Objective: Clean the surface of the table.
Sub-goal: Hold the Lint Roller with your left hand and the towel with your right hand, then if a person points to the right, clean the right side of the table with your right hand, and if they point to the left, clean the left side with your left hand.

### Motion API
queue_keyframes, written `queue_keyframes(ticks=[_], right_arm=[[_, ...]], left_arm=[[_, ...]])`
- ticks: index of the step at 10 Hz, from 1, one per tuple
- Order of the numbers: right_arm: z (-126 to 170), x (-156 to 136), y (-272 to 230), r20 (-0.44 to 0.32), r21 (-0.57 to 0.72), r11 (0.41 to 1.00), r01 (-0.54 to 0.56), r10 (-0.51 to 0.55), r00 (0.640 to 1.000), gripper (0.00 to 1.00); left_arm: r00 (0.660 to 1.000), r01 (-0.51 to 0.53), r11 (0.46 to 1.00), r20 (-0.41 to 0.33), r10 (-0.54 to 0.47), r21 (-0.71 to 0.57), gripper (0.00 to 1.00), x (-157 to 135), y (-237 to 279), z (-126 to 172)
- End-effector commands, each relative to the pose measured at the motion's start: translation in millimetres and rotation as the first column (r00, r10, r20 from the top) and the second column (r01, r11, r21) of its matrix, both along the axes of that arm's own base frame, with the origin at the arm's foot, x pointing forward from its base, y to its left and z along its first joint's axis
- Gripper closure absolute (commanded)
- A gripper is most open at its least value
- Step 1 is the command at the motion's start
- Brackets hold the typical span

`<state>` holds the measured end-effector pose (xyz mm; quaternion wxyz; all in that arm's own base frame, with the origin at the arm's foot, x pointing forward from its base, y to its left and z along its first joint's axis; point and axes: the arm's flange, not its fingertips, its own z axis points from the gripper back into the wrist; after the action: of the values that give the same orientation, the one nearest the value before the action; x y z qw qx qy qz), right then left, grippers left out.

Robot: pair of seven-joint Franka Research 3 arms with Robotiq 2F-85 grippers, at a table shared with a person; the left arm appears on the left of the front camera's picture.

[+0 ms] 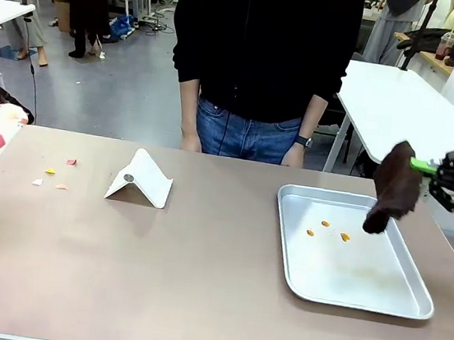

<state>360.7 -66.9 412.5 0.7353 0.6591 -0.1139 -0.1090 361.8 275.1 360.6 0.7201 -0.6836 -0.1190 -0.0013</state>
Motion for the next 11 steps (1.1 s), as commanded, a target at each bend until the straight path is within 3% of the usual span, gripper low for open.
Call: queue_keyframes(ticks=[1,3,4,5,11], right_arm=[[-22,-19,-25,0.009,-0.027,0.999,-0.027,0.028,1.000,1.00],[-37,-23,-38,0.028,-0.026,0.999,0.023,-0.022,0.999,1.00],[-40,-20,-32,0.051,-0.059,0.998,0.019,-0.016,0.999,1.00],[-32,-15,-39,-0.021,-0.036,0.999,0.021,-0.022,1.000,1.00],[-32,-15,-39,-0.021,-0.036,0.999,0.021,-0.022,1.000,1.00]], left_arm=[[1.000,0.004,0.999,-0.023,-0.006,-0.047,1.00,0,9,-13],[0.996,-0.017,0.999,-0.088,0.013,-0.036,1.00,-1,17,-24],[0.999,-0.013,1.000,-0.049,0.012,-0.022,1.00,-2,7,-25],[0.999,-0.013,1.000,-0.049,0.012,-0.022,1.00,-2,7,-25],[0.999,-0.013,1.000,-0.049,0.012,-0.022,1.00,-2,7,-25]])
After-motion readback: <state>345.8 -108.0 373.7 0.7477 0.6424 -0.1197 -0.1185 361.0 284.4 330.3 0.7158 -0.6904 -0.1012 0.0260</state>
